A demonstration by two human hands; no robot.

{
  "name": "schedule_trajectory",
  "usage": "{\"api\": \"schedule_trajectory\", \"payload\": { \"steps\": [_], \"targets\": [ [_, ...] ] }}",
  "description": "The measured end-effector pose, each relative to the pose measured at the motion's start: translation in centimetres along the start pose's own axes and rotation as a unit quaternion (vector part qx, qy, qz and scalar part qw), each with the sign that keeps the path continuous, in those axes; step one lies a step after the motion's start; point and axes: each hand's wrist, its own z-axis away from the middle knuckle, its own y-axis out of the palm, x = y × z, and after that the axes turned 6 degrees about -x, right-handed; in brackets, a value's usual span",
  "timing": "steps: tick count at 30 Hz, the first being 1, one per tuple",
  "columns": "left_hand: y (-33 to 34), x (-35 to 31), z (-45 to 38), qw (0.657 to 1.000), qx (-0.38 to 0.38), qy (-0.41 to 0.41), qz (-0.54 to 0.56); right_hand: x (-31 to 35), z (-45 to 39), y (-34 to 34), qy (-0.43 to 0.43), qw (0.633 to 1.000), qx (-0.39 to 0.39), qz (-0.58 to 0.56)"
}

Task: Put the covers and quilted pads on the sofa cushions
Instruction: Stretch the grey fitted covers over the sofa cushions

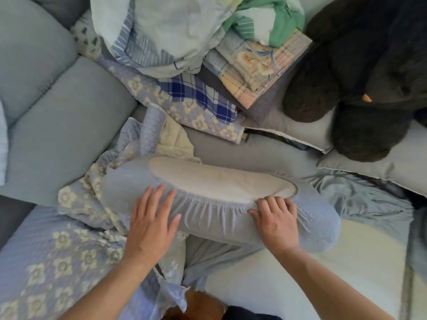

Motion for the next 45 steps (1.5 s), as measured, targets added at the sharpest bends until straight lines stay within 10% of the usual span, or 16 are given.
{"api": "schedule_trajectory", "payload": {
  "steps": [9,23,34,45],
  "targets": [
    [6.3,0.2,-5.7,0.965,0.076,0.252,-0.020,1.5,2.5,1.5,0.015,0.997,-0.069,-0.016],
    [-5.7,2.1,0.1,0.985,-0.057,0.159,0.021,7.1,-0.4,-11.7,-0.101,0.985,-0.131,-0.049],
    [-14.2,26.0,33.6,0.967,-0.171,-0.155,-0.111,43.5,4.6,-10.5,-0.440,0.873,-0.109,-0.180],
    [-15.6,47.4,54.1,0.928,-0.142,-0.313,-0.141,76.0,12.5,-1.9,-0.560,0.794,-0.028,-0.235]
  ]
}}
